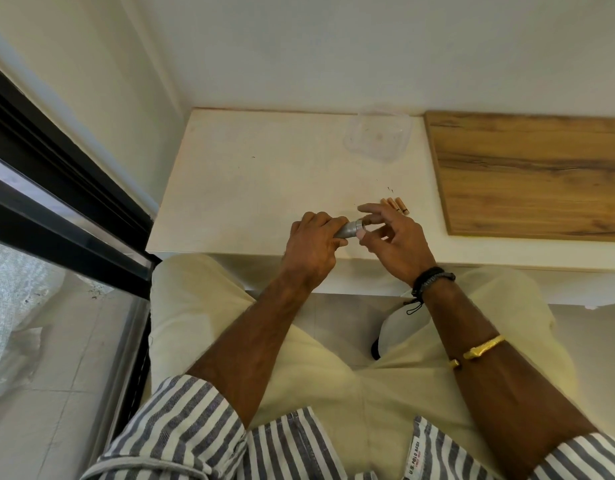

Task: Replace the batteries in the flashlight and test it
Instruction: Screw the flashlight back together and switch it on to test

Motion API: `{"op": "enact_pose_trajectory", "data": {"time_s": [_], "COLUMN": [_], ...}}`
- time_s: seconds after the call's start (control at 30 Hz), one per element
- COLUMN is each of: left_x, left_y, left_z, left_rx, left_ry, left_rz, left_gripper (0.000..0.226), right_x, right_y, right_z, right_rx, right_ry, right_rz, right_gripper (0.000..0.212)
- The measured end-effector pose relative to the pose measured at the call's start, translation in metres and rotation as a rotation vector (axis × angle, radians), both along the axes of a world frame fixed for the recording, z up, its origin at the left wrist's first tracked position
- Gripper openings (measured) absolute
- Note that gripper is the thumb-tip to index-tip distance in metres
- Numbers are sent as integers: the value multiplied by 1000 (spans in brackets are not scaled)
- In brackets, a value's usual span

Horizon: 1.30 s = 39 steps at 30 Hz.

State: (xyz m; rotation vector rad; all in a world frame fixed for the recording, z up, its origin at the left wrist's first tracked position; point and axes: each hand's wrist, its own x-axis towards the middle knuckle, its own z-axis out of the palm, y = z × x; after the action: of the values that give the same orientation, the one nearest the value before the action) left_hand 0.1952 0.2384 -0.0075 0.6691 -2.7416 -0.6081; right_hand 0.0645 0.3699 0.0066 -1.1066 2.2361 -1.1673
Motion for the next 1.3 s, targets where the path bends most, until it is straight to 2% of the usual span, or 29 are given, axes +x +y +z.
{"op": "enact_pose_trajectory", "data": {"time_s": [0.07,0.3,0.5,0.7,0.93,1.1,1.3], "left_x": [0,0,0,-3,-2,-1,-1], "left_y": [-1,-1,0,-1,-1,-4,-5], "left_z": [-1,-4,-6,-5,-11,-12,-3], "left_rx": [3,-34,-51,32,69,134,186], "left_ry": [-3,0,-3,25,38,89,208], "left_rz": [10,-6,-31,-23,-45,-18,37], "left_gripper": [34,33,31,35,31,27,32], "right_x": [0,2,4,1,3,9,17], "right_y": [0,0,-1,1,0,-3,-12], "right_z": [-1,-1,-2,4,4,4,2], "right_rx": [6,-1,60,-25,12,-38,-137], "right_ry": [50,115,129,99,115,147,-54], "right_rz": [38,15,-1,40,22,3,-127], "right_gripper": [35,25,26,30,24,21,23]}}
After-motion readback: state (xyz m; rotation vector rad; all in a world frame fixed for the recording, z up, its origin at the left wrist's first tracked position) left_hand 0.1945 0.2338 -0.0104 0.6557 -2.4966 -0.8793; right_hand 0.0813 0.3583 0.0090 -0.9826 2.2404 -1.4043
